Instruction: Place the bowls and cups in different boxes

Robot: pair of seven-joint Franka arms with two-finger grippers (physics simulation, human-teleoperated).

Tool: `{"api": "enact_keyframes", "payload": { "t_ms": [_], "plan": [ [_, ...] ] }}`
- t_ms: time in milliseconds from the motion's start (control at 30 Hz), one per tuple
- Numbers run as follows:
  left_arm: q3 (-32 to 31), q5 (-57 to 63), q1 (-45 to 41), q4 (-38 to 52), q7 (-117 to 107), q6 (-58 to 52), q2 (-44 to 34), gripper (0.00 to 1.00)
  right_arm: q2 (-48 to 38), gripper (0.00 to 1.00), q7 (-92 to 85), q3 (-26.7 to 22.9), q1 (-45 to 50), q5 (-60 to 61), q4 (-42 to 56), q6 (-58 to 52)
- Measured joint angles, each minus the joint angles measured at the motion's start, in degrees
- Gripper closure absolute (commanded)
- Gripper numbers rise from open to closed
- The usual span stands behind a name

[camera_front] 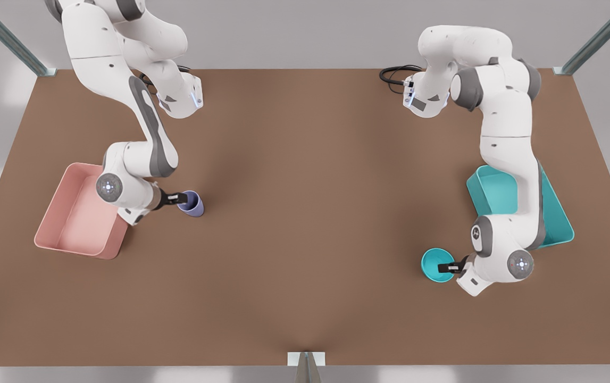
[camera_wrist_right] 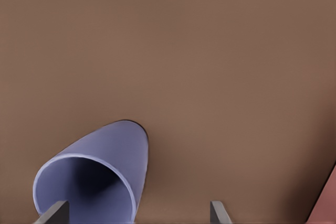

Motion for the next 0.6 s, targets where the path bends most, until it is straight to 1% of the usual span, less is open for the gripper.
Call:
{"api": "enact_keyframes", "payload": {
  "t_ms": [67, 100, 133, 200, 233, 267, 333, 367, 400, 433, 467, 500, 600],
  "plan": [
    [-0.2, -0.1, -0.1, -0.2, 0.5, 0.8, 0.7, 0.00, 0.1, 0.00, 0.2, 0.0, 0.1, 0.1, -1.1, 0.8],
    [-0.2, -0.1, -0.1, -0.4, 0.7, 1.2, 1.0, 0.17, 0.3, 0.00, 0.3, 0.0, 0.1, 0.2, -1.3, 1.1],
    [-0.2, -0.2, -0.1, -0.4, 0.9, 1.4, 1.1, 0.48, 1.0, 0.00, 0.4, 0.0, 0.1, 0.2, -1.4, 1.5],
    [-0.2, -1.2, -0.1, -0.3, 1.2, 0.8, 0.6, 0.68, 3.1, 0.00, 0.6, 0.0, 0.2, 0.2, -1.0, 2.3],
    [-0.1, -1.9, 0.0, -0.2, 1.3, 0.2, 0.3, 0.75, 4.4, 0.00, 0.6, 0.0, 0.2, 0.2, -0.6, 2.8],
    [0.0, -2.6, 0.1, -0.2, 1.5, -0.5, 0.1, 0.79, 5.5, 0.00, 0.7, 0.0, 0.2, 0.2, -0.2, 3.2],
    [0.2, -3.3, 0.1, 0.0, 1.5, -1.6, -0.1, 0.79, 6.8, 0.00, 0.9, 0.0, 0.1, 0.2, 0.1, 4.0],
    [0.2, -3.7, 0.0, 0.0, 1.5, -2.0, -0.2, 0.79, 7.1, 0.07, 0.9, 0.1, 0.1, 0.3, 0.1, 4.3],
    [0.3, -4.0, 0.0, 0.1, 1.6, -2.3, -0.2, 0.79, 7.2, 0.34, 1.0, 0.1, 0.1, 0.3, 0.1, 4.6],
    [0.3, -4.3, -0.1, 0.2, 1.7, -2.7, -0.4, 0.79, 7.2, 0.60, 1.0, 0.1, 0.4, 0.4, 0.1, 4.7],
    [0.4, -4.4, -0.1, 0.1, 1.8, -3.1, -1.3, 0.79, 7.0, 0.75, 0.9, 0.1, 1.0, 0.6, 0.1, 4.7],
    [0.8, -4.4, -0.2, -1.1, 1.7, -3.7, -4.0, 0.79, 6.6, 0.79, 0.6, 0.3, 1.4, 1.0, 0.2, 4.6],
    [3.6, -2.6, 0.3, -4.9, 1.6, -7.6, -12.9, 0.79, 6.6, 0.79, -0.5, 1.0, 1.8, 2.1, 2.3, 3.4]
  ]
}}
